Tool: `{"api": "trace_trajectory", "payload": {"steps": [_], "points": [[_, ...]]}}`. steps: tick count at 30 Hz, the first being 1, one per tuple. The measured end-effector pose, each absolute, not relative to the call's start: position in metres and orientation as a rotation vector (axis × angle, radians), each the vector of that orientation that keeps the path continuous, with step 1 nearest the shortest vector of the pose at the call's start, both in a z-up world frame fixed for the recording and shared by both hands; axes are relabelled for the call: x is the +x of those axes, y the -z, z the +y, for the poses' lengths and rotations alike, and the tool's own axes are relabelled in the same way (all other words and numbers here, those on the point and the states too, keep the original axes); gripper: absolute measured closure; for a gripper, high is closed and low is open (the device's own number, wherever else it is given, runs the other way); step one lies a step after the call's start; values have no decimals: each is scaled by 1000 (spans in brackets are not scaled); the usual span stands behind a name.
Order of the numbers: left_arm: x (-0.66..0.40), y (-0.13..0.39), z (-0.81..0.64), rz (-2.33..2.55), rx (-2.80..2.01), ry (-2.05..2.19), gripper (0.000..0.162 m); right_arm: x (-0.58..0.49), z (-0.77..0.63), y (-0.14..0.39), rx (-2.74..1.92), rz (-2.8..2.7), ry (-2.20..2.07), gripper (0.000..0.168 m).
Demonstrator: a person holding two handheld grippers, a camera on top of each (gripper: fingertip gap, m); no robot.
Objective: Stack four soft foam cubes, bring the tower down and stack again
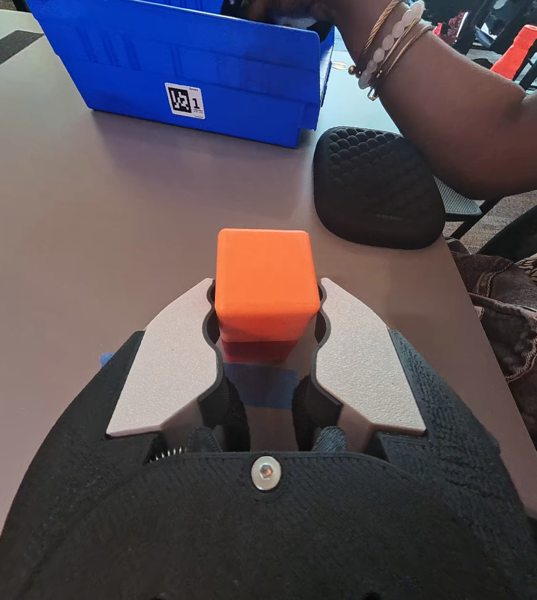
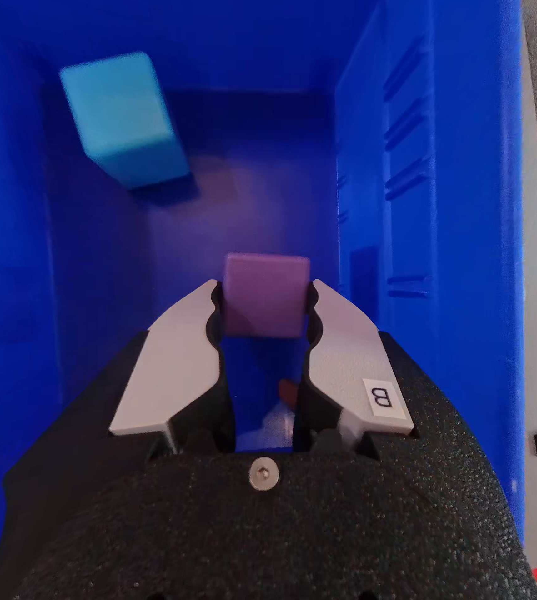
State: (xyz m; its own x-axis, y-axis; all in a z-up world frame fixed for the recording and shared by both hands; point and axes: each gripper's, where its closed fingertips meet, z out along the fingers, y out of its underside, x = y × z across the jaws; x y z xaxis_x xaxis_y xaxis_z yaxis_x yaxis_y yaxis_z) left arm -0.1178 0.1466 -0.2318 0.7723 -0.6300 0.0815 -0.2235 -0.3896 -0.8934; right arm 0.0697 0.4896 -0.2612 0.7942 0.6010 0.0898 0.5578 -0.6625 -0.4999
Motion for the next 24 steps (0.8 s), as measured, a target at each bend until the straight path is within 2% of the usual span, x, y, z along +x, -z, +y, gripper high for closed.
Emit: {"api": "trace_trajectory", "payload": {"steps": [5, 6, 7, 9, 11, 14, 16, 19, 24], "points": [[-115, 231, 148, 657, -1948, 504, 105, 73, 488, 260, -2478, -853, -114, 118], [-114, 230, 148, 667, -1936, 492, 104, 72, 488, 251, -2441, -832, -115, 112], [-115, 228, 149, 669, -1921, 471, 97, 70, 486, 238, -2390, -812, -130, 110], [-119, 227, 153, 635, -1913, 429, 67, 52, 474, 205, -2259, -839, -228, 100], [-120, 233, 151, 630, -1955, 448, 59, 12, 441, 164, -2042, -1013, -439, 88], [-119, 248, 145, 645, -2044, 485, 59, -53, 349, 122, -1689, -1443, -735, 71], [-118, 251, 145, 663, -2063, 473, 62, -82, 281, 120, -1503, -1767, -836, 73], [-116, 257, 144, 695, -2091, 458, 69, -103, 193, 144, -1285, -2222, -921, 76], [-117, 267, 145, 702, -2161, 436, 80, -119, 142, 194, -982, -2649, -733, 87]]}}
